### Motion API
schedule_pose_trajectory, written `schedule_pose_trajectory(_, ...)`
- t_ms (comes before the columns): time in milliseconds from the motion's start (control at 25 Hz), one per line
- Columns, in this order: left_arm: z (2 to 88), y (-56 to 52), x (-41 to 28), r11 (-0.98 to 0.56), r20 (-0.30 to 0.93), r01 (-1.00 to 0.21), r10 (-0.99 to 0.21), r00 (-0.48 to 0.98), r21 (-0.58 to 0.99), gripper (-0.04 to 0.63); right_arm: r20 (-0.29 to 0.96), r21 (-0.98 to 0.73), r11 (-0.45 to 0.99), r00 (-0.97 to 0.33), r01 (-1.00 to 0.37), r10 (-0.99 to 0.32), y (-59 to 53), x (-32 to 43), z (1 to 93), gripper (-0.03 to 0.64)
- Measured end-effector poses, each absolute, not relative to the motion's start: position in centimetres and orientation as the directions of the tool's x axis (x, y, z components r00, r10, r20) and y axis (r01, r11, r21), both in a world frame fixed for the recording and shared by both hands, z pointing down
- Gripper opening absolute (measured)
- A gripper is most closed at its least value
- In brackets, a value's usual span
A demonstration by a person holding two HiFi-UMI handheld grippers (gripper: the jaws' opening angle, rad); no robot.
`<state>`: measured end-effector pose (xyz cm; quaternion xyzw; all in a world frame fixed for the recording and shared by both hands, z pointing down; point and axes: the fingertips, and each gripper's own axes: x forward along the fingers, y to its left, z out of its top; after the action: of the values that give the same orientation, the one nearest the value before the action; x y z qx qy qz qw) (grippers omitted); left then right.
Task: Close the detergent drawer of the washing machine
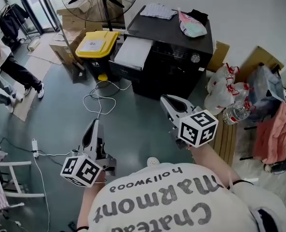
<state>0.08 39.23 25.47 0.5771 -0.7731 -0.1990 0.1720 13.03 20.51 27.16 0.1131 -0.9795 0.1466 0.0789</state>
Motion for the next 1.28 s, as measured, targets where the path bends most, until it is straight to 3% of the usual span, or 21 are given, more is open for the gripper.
schedule_pose_trajectory(280,26.7,33.7,-1.3,0.248,0.044,-0.837,-0.965,-0.260,0.488,0.008,0.138,-0.302,0.926,-0.972,-0.224,-0.190,15.0,12.3,27.2,0.034)
schedule_pose_trajectory(560,30.5,31.3,-2.0,0.259,0.122,-0.831,-0.966,-0.228,0.493,0.008,0.207,-0.298,0.915,-0.954,-0.273,-0.217,12.8,12.5,31.0,0.034)
schedule_pose_trajectory(1280,35.9,18.7,-11.8,0.135,0.244,-0.866,-0.970,-0.015,0.481,0.008,0.247,-0.310,0.807,-0.862,-0.503,-0.442,3.3,9.8,31.2,0.034)
